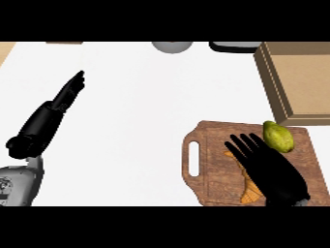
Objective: Pick the croissant from the cutting board and place it in the cardboard box
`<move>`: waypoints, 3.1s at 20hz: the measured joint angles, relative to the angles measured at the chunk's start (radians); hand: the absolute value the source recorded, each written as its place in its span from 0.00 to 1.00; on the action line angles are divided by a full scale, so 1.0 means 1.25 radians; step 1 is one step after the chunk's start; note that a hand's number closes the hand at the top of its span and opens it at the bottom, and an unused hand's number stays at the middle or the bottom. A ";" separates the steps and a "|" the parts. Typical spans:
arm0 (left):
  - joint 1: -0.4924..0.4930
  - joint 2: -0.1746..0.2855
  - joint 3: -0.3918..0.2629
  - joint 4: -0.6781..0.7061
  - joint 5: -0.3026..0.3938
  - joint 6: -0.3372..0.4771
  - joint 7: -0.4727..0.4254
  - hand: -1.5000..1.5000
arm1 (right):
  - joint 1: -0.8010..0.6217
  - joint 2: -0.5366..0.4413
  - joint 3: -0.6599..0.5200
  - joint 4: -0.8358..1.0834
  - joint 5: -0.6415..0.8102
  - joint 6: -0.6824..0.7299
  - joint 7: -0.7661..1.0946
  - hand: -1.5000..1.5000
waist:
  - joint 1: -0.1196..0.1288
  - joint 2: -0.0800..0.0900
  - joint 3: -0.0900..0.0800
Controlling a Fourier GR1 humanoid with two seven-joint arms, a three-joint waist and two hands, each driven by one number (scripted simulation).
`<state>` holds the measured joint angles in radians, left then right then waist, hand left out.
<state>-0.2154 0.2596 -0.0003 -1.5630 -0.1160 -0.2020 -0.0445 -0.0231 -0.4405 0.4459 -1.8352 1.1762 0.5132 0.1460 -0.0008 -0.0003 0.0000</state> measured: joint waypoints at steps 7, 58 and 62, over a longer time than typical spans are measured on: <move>0.001 -0.006 0.018 0.004 -0.013 -0.018 -0.010 0.50 | 0.006 0.021 -0.013 0.078 0.033 -0.037 -0.063 1.00 | 0.000 0.000 0.000; -0.014 -0.028 0.023 -0.003 -0.026 -0.054 -0.012 0.50 | -0.401 -0.419 -0.439 0.566 -0.801 -0.148 -0.679 1.00 | 0.037 0.009 0.000; -0.040 -0.038 0.017 0.015 -0.031 -0.051 -0.008 0.50 | -0.483 -0.415 -0.377 0.696 -0.689 -0.178 -0.720 1.00 | 0.046 0.014 0.000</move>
<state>-0.2658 0.2126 0.0210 -1.5440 -0.1552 -0.2656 -0.0539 -0.6274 -0.9590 -0.0250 -0.9651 0.3155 0.2910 -0.7543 0.0563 0.0170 0.0006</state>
